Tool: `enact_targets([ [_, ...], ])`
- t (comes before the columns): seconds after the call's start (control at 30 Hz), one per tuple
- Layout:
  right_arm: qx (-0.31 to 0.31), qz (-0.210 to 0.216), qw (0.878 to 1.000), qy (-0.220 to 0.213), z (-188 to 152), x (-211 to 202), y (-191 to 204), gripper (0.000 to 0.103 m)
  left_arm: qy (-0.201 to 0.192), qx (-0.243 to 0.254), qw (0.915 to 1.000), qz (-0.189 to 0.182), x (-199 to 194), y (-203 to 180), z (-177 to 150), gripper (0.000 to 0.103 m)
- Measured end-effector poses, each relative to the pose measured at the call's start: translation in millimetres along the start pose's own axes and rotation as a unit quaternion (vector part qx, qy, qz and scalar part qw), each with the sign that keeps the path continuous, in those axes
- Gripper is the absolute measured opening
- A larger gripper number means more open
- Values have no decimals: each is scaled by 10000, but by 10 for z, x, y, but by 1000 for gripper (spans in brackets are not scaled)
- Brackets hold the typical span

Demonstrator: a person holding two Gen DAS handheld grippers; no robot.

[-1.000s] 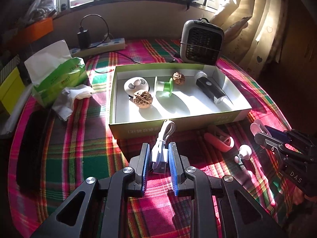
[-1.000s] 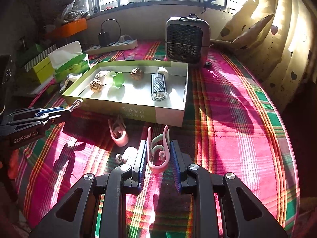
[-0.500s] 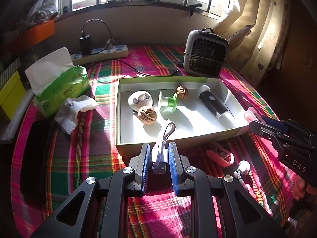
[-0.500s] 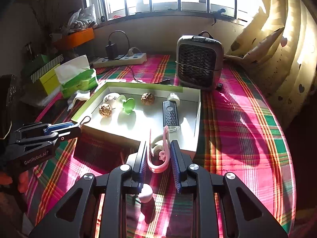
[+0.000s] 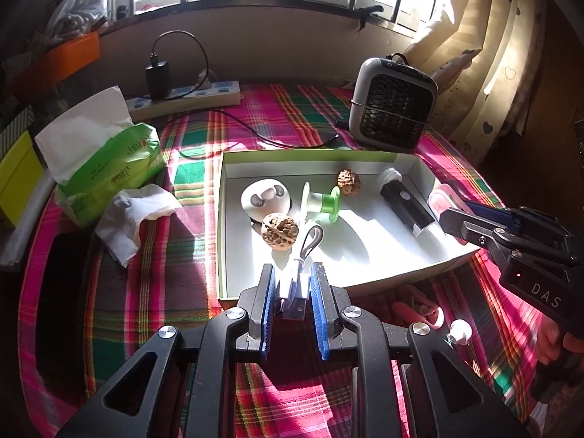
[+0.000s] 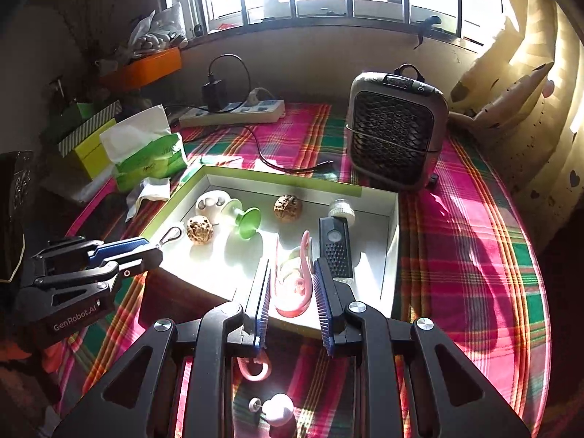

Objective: Organize objects
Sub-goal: 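Carry the white cable in the left tool and pink earhook in the right tool over the box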

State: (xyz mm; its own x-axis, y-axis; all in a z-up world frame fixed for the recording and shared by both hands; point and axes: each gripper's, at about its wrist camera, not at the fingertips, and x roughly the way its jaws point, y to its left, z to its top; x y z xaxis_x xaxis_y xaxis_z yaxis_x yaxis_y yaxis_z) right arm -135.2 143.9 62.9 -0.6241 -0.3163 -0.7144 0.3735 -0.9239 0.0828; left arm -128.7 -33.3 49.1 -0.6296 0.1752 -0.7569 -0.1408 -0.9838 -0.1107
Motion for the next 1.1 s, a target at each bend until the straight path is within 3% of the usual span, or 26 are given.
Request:
enact_targets([
  [1.1, 8, 160, 9985, 515, 167, 716, 17, 24, 263, -50, 9996, 119, 324, 70, 84, 15],
])
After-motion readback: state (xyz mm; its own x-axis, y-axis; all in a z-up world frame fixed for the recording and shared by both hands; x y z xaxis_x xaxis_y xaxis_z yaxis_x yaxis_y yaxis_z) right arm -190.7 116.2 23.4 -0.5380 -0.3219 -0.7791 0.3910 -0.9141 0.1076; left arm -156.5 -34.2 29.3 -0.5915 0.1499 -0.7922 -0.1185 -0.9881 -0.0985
